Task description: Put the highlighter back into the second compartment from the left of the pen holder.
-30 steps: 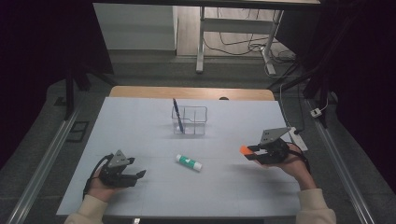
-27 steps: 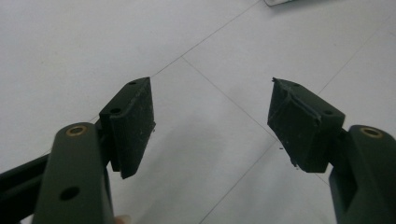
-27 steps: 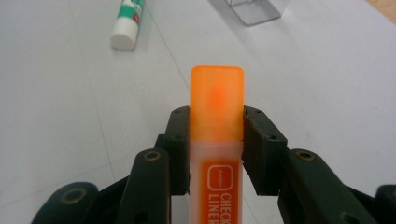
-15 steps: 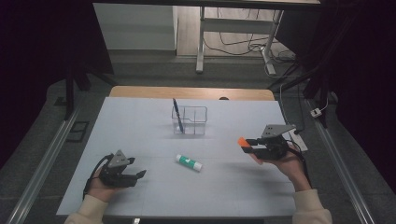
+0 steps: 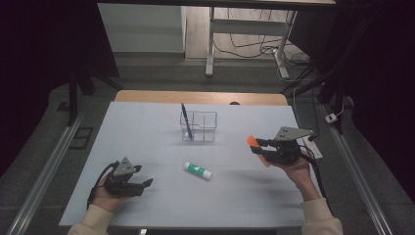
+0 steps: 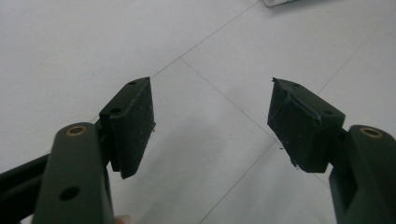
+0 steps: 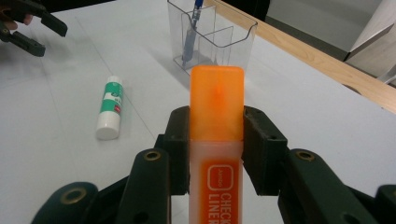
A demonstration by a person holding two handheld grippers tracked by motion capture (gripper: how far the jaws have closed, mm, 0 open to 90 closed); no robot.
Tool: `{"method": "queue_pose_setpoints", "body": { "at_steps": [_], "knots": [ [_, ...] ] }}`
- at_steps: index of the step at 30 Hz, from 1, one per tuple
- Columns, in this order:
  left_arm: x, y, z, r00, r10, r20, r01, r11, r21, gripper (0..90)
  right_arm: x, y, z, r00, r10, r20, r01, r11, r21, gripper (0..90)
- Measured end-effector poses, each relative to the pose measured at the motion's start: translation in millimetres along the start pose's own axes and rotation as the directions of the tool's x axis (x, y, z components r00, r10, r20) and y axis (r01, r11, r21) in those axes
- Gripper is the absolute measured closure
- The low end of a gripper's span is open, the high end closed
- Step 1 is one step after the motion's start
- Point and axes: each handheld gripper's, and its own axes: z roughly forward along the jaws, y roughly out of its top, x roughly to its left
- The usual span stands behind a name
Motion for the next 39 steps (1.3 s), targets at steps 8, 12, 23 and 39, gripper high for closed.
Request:
{"method": "queue_pose_setpoints", "body": {
  "at_steps": [8,12,23,39],
  "knots": [
    [0.2,0.0,-0.4,1.0,-0.002,0.001,0.002,1.0,-0.003,31.5,3.2,4.4,3.2,0.9999,0.01,0.01,-0.01,0.999,-0.039,64.2],
    [0.8,0.0,-1.1,0.9999,-0.009,0.006,0.009,0.9999,-0.01,31.5,5.1,9.0,4.0,0.9996,0.017,0.021,-0.016,0.998,-0.064,64.2],
    [0.7,-0.2,-1.7,0.9999,-0.01,0.006,0.01,0.9999,-0.012,31.5,10.1,19.4,11.0,0.9996,0.012,0.026,-0.009,0.994,-0.113,64.2],
    [0.0,-0.2,-0.2,0.9999,-0.008,0.008,0.008,1.0,-0.004,31.4,8.6,38.9,27.5,0.999,0.041,0.02,-0.037,0.984,-0.172,64.2]
  ]
}}
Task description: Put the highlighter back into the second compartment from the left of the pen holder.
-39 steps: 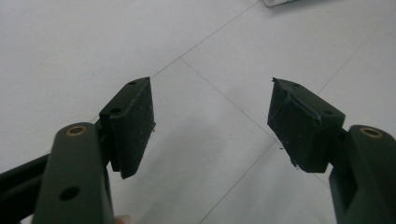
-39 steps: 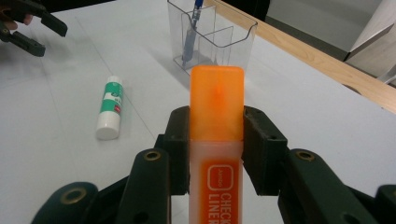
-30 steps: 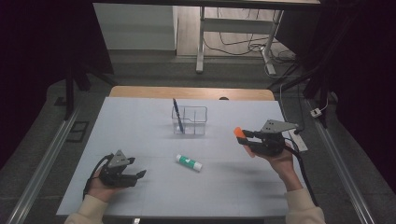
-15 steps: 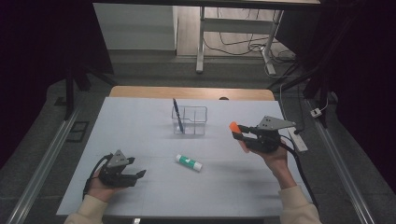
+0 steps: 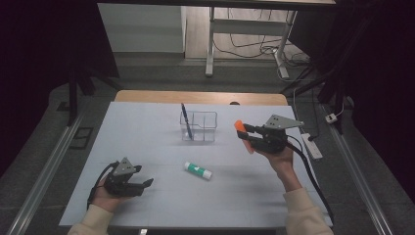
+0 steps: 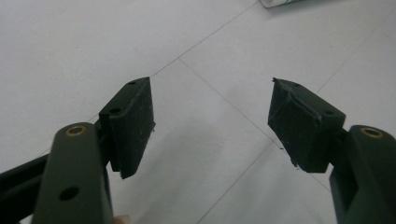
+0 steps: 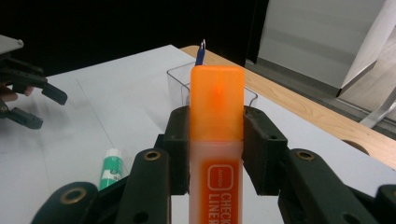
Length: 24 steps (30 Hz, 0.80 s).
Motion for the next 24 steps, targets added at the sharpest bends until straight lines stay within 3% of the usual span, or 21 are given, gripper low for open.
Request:
{"method": "queue_pose_setpoints", "body": {
  "at_steps": [24],
  "knots": [
    [1.6,-0.6,-1.9,0.9999,-0.008,0.006,0.008,0.9999,-0.013,31.3,8.9,34.8,34.9,0.9998,-0.002,-0.02,0.001,0.999,-0.054,64.1]
  ]
}}
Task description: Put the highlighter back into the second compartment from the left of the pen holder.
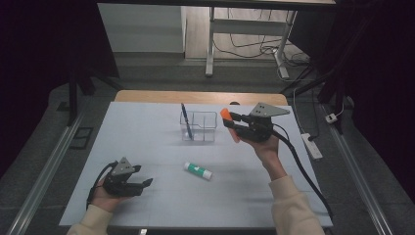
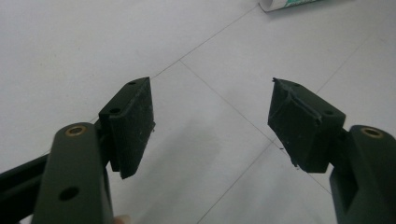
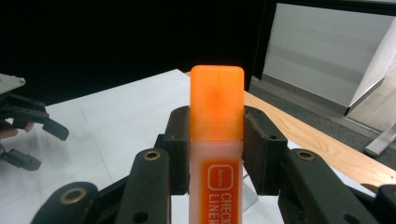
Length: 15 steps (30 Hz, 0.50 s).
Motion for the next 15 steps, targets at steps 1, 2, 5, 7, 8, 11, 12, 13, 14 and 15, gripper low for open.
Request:
{"method": "queue_pose_setpoints", "body": {
  "at_steps": [1,2,5,7,8,11,12,13,14,15],
  "knots": [
    [0.0,0.0,0.0,1.0,0.0,0.0,0.0,1.0,0.0,31.3,0.1,0.9,1.4,1.0,-0.001,0.003,0.001,1.0,-0.002,64.1],
    [-0.1,0.0,0.1,1.0,0.001,0.001,-0.001,1.0,0.0,31.3,0.1,1.5,2.6,1.0,0.002,0.002,-0.002,1.0,-0.006,64.1],
    [-0.3,0.1,0.3,1.0,0.003,0.002,-0.003,1.0,0.001,31.3,0.2,4.5,6.8,1.0,0.005,0.004,-0.005,1.0,-0.011,64.1],
    [-0.5,0.2,0.4,1.0,0.003,0.002,-0.003,1.0,0.001,31.3,0.3,6.8,9.9,1.0,0.007,0.007,-0.006,1.0,-0.016,64.1],
    [-0.6,0.2,0.3,1.0,0.003,0.002,-0.003,1.0,0.001,31.3,0.3,7.6,11.4,1.0,0.005,0.007,-0.005,1.0,-0.019,64.1],
    [-0.8,0.3,0.3,1.0,0.005,0.003,-0.005,1.0,0.001,31.3,0.4,9.2,15.0,0.9999,0.01,0.006,-0.01,1.0,-0.023,64.1],
    [-0.8,0.3,0.5,1.0,0.005,0.003,-0.005,1.0,0.002,31.3,0.3,9.5,16.4,0.9999,0.011,0.002,-0.011,1.0,-0.026,64.1],
    [-0.9,0.3,0.6,1.0,0.005,0.003,-0.005,1.0,0.003,31.3,0.5,9.9,17.6,0.9999,0.012,0.005,-0.012,1.0,-0.024,64.1],
    [-1.0,0.4,0.7,1.0,0.007,0.002,-0.007,1.0,0.004,31.3,0.7,10.1,18.9,0.9999,0.013,0.006,-0.013,1.0,-0.024,64.1],
    [-1.2,0.5,0.7,1.0,0.007,0.003,-0.007,1.0,0.003,31.3,0.7,10.4,20.3,0.9999,0.013,0.005,-0.013,1.0,-0.025,64.1]
  ]
}}
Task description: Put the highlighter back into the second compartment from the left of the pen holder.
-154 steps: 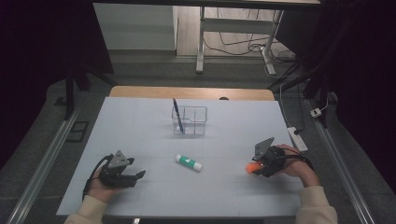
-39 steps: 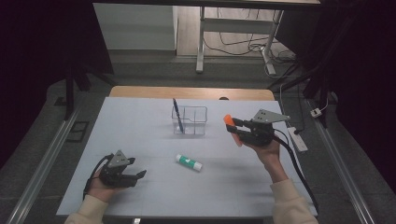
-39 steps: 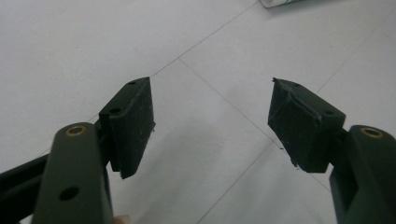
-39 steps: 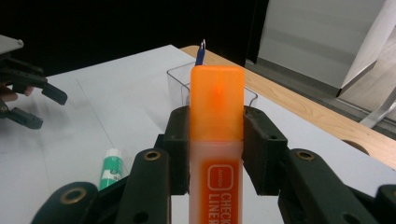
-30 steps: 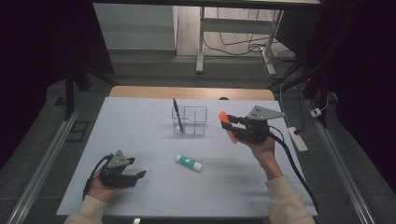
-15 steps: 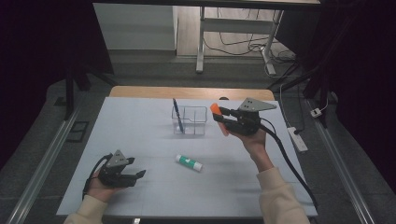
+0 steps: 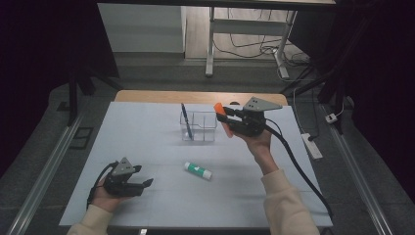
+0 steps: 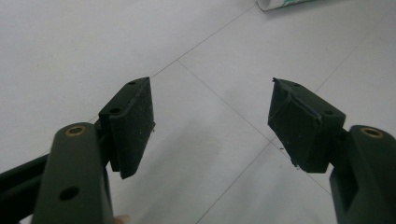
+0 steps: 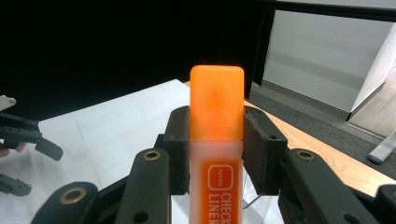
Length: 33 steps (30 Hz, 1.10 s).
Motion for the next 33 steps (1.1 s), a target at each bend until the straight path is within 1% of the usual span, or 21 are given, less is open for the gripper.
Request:
{"method": "queue_pose_setpoints", "body": {
  "at_steps": [5,8,12,18,20,22,26,33],
  "knots": [
    [-0.2,0.0,-0.2,1.0,0.001,0.001,-0.001,1.0,-0.001,31.3,0.8,0.4,8.3,0.9998,-0.017,0.011,0.017,1.0,0.018,64.1],
    [-0.1,0.0,-0.3,1.0,0.0,0.002,0.0,1.0,-0.002,31.3,0.0,0.8,12.1,0.9999,-0.009,0.008,0.009,1.0,0.011,64.1],
    [-0.1,0.1,-0.4,1.0,0.001,0.003,-0.001,1.0,-0.003,31.3,-0.4,0.9,17.3,0.9999,-0.008,0.014,0.008,1.0,0.019,64.1],
    [-0.1,0.1,-0.2,1.0,0.001,0.003,-0.001,1.0,-0.003,31.3,0.4,2.3,24.6,0.9999,-0.01,0.011,0.009,1.0,0.017,64.1],
    [-0.2,0.2,-0.1,1.0,0.003,0.003,-0.003,1.0,-0.002,31.3,0.8,3.4,26.0,0.9996,-0.017,0.024,0.017,1.0,0.011,64.1],
    [-0.2,0.2,0.1,1.0,0.004,0.004,-0.004,1.0,-0.002,31.4,0.1,4.1,27.3,0.9996,-0.006,0.028,0.006,1.0,0.001,64.1],
    [0.1,0.2,-0.1,1.0,0.004,0.004,-0.004,1.0,-0.003,31.4,-2.1,4.8,30.1,0.9994,-0.003,0.034,0.003,1.0,-0.007,64.1],
    [-0.1,0.4,0.4,1.0,0.005,0.007,-0.005,1.0,-0.002,31.4,-4.3,4.5,37.7,0.9993,0.002,0.037,-0.002,1.0,0.001,64.1]
  ]
}}
